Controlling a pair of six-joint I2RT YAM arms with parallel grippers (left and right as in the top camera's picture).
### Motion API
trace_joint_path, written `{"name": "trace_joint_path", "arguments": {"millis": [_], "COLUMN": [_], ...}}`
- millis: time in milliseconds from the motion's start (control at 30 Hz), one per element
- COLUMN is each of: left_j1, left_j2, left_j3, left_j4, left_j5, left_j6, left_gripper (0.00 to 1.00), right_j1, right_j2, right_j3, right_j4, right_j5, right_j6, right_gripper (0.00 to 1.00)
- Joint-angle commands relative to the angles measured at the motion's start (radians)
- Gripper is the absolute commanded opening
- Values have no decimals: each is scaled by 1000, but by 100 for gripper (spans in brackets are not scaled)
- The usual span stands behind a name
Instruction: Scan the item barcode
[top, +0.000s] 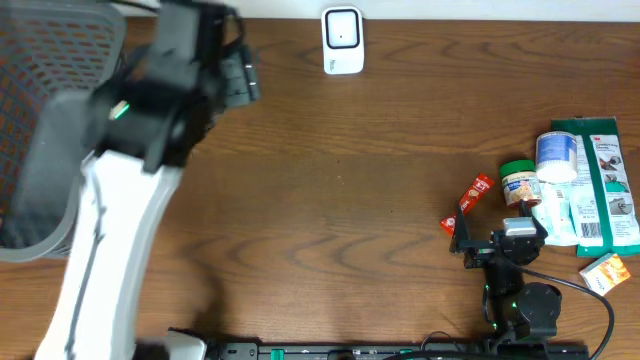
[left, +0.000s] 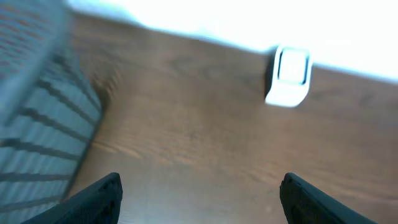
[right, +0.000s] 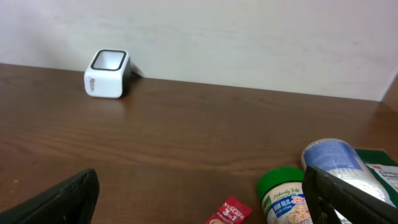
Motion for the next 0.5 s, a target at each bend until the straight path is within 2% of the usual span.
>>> {"name": "trace_joint_path", "arguments": {"millis": [0, 467], "left_j1": [45, 261], "left_j2": [-108, -428], "left_j3": [5, -16], "left_j4": [-5, -122], "left_j5": [-19, -8], "left_j6": [14, 13], "left_gripper": [80, 80], "right_j1": [3, 3], "right_j2": [-6, -6], "right_j3": [-1, -1], "right_j4": [-4, -4], "right_j5": [6, 6], "right_j6": [12, 12], "right_gripper": [99, 99]}}
